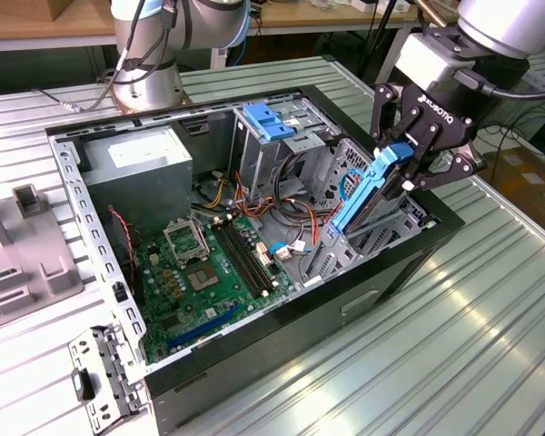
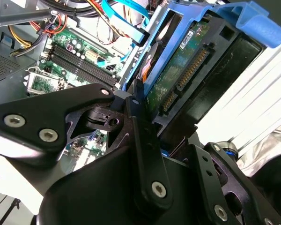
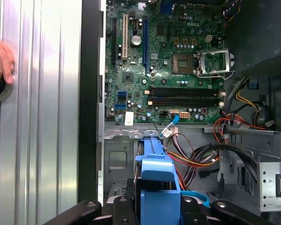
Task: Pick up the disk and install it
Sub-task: 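Insert the disk into the insertion slot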
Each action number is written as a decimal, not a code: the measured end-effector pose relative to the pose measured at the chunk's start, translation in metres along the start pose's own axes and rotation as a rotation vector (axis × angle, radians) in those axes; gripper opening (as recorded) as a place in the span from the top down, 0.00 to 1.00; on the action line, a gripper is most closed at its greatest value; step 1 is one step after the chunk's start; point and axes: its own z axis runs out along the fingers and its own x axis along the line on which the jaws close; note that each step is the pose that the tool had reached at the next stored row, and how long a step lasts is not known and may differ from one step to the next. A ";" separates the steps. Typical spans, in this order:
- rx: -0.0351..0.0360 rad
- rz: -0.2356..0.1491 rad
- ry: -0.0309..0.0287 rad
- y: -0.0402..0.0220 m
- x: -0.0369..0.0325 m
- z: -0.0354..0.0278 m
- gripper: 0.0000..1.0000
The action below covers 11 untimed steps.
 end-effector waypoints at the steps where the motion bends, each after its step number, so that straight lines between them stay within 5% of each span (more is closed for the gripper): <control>1: 0.0000 0.000 0.0000 0.0000 0.0000 0.0005 0.64; 11: 0.0000 0.000 0.0000 -0.0004 0.0003 0.0067 0.64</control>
